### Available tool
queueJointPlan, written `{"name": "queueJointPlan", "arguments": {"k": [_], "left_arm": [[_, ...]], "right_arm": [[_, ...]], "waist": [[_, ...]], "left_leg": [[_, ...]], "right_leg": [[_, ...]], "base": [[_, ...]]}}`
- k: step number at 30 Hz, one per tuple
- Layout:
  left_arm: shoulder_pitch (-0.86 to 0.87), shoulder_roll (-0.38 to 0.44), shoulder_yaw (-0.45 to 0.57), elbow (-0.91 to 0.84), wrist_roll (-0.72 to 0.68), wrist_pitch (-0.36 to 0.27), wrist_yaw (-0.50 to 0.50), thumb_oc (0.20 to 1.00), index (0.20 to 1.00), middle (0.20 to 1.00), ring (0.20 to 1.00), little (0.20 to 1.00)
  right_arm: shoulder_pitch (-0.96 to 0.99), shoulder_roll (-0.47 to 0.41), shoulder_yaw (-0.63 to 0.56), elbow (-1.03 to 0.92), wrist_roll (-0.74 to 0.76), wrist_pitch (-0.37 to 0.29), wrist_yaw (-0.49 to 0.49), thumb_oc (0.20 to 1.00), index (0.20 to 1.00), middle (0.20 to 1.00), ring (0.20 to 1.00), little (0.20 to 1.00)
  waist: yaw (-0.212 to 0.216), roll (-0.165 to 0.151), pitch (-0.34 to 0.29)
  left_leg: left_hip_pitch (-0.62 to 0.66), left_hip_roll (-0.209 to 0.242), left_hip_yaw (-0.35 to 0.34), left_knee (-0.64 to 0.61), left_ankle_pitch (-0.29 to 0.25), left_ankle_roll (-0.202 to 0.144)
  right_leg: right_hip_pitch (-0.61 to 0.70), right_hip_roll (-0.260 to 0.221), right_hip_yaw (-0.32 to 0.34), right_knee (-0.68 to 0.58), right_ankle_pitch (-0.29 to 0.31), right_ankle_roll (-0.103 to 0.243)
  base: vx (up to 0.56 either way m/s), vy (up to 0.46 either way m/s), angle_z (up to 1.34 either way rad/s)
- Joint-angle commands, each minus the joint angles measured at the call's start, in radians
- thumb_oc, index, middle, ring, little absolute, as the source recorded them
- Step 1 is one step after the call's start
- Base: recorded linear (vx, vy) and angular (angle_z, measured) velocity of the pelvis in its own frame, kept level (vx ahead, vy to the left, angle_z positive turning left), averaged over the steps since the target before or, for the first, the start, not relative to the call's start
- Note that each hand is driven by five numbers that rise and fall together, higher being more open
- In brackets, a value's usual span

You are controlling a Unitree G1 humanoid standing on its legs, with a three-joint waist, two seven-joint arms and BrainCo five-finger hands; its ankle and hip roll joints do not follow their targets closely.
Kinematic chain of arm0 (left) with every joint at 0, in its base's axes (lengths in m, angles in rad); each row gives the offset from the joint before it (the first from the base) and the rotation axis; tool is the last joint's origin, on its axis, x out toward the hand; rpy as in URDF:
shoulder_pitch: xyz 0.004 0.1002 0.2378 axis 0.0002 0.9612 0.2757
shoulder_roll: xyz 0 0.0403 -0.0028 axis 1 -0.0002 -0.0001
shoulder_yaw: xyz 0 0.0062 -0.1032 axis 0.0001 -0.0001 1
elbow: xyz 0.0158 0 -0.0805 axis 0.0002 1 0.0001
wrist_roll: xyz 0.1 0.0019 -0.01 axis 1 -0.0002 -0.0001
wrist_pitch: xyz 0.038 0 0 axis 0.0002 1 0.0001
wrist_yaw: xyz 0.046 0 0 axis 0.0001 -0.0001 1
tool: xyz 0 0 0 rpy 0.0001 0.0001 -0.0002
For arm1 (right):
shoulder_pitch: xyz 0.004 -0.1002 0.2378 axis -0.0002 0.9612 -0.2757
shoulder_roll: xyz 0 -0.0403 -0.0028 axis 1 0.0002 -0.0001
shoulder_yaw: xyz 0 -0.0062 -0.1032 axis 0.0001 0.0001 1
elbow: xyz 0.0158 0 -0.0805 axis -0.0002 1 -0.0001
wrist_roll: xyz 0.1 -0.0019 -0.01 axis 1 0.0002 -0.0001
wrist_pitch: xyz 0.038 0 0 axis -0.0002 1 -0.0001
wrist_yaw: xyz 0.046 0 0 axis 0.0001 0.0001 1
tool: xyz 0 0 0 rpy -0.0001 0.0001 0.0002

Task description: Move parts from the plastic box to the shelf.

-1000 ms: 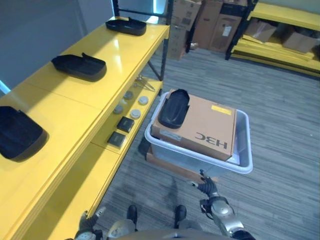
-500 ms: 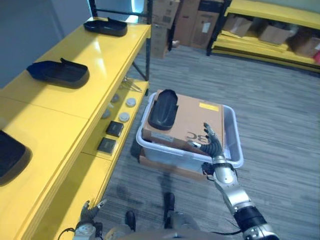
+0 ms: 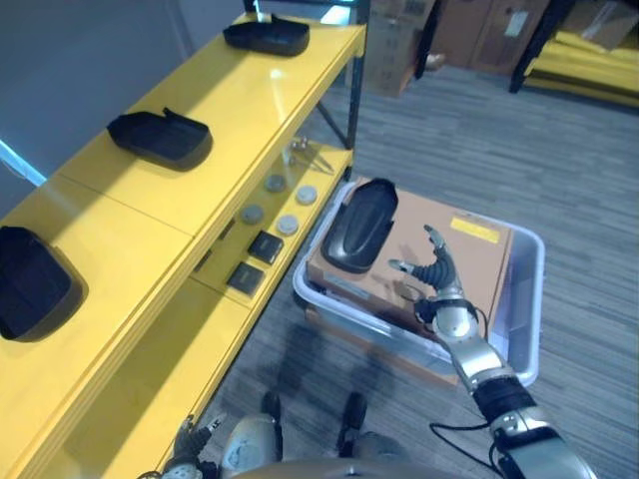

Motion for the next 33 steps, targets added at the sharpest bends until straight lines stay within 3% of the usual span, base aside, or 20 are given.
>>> {"name": "queueJointPlan", "arguments": {"k": [1, 14, 20, 25, 33], "left_arm": [[0.001, 0.005, -0.050, -0.028, 0.022, -0.018, -0.002, 1.000, 1.000, 1.000, 1.000, 1.000], [-0.110, 0.084, -0.187, -0.269, -0.006, -0.084, 0.036, 1.000, 1.000, 1.000, 1.000, 1.000], [-0.129, 0.070, -0.230, -0.239, -0.031, -0.084, 0.040, 1.000, 1.000, 1.000, 1.000, 1.000], [-0.143, 0.049, -0.238, -0.186, -0.047, -0.073, 0.056, 1.000, 1.000, 1.000, 1.000, 1.000], [-0.160, 0.029, -0.259, -0.148, -0.066, -0.060, 0.045, 1.000, 1.000, 1.000, 1.000, 1.000]], "right_arm": [[-0.079, -0.012, -0.006, -0.001, -0.069, -0.025, -0.076, 1.000, 1.000, 1.000, 1.000, 1.000], [-0.458, -0.034, 0.065, 0.250, -0.162, 0.053, -0.254, 1.000, 1.000, 1.000, 1.000, 1.000], [-0.619, -0.046, 0.113, 0.430, -0.162, 0.093, -0.302, 1.000, 1.000, 1.000, 1.000, 1.000], [-0.658, -0.063, 0.097, 0.457, -0.170, 0.128, -0.382, 1.000, 1.000, 1.000, 1.000, 1.000], [-0.649, -0.022, 0.105, 0.594, -0.091, 0.123, -0.344, 1.000, 1.000, 1.000, 1.000, 1.000]], "waist": [[0.006, -0.009, 0.022], [0.033, 0.003, 0.113], [0.049, -0.001, 0.154], [0.052, 0.002, 0.183], [0.047, -0.005, 0.199]], "left_leg": [[0.073, -0.015, -0.022, -0.008, -0.071, 0.047], [0.039, -0.060, -0.010, -0.045, -0.072, 0.081], [-0.014, -0.073, -0.015, -0.023, -0.070, 0.087], [-0.053, -0.082, -0.025, 0.006, -0.074, 0.091], [-0.069, -0.085, -0.031, 0.003, -0.070, 0.092]], "right_leg": [[0.027, -0.040, 0.042, 0.002, -0.104, 0.128], [-0.088, -0.058, 0.107, 0.004, -0.051, 0.147], [-0.129, -0.070, 0.116, 0.012, -0.034, 0.154], [-0.151, -0.079, 0.113, 0.027, -0.035, 0.154], [-0.164, -0.084, 0.104, 0.025, -0.026, 0.162]], "base": [[0.02, 0.072, -0.35], [-0.03, 0.087, -0.10], [-0.04, 0.042, -0.05], [-0.02, 0.019, 0.05], [0.00, 0.007, 0.04]]}}
